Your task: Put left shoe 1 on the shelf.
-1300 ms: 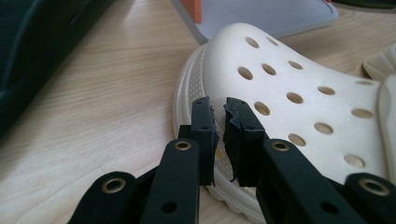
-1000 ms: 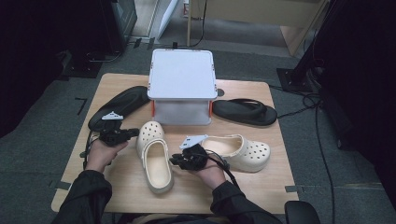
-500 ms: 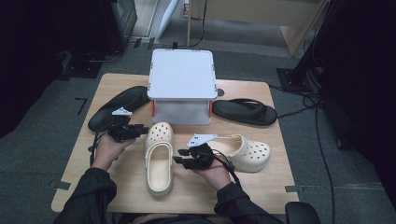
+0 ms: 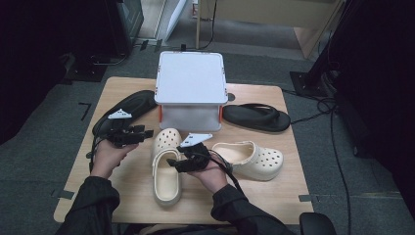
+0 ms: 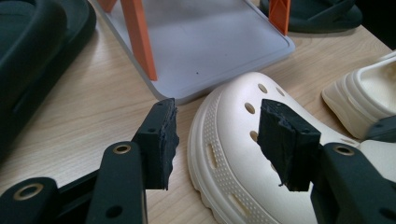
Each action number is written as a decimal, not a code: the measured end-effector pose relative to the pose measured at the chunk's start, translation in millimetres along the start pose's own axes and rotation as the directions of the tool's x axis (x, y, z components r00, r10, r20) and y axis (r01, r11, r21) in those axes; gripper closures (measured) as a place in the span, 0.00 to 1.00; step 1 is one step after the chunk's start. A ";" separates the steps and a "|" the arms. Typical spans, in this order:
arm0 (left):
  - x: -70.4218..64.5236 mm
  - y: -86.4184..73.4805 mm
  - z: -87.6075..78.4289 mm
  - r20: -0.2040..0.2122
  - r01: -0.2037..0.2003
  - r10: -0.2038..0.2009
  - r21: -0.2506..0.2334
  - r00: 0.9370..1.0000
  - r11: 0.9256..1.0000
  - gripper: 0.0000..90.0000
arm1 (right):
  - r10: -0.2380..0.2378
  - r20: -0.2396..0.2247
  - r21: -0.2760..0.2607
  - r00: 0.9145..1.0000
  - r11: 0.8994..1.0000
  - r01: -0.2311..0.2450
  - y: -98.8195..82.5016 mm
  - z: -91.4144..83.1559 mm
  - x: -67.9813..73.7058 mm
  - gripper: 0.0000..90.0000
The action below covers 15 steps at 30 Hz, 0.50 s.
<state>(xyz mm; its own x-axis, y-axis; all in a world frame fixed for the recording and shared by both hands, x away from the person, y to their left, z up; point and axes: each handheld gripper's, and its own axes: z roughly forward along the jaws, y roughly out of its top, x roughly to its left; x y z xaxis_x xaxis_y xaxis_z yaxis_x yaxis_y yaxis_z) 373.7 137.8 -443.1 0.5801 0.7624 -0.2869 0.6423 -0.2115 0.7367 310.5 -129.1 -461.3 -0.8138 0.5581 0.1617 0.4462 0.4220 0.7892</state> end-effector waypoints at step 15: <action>-0.6 0.2 -4.4 -0.004 -0.027 0.027 -0.008 1.000 1.000 0.54 | 0.004 0.154 -0.002 0.988 1.000 -0.004 0.7 4.6 -8.4 0.72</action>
<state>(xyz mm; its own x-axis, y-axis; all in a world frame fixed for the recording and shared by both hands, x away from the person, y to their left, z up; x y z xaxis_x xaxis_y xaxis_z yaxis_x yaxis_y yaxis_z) 371.2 140.0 -440.0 0.5951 0.7591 -0.2641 0.6225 -0.2275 0.7488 319.4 -130.2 -464.8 -0.7447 0.6635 0.0715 0.4487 0.4185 0.7896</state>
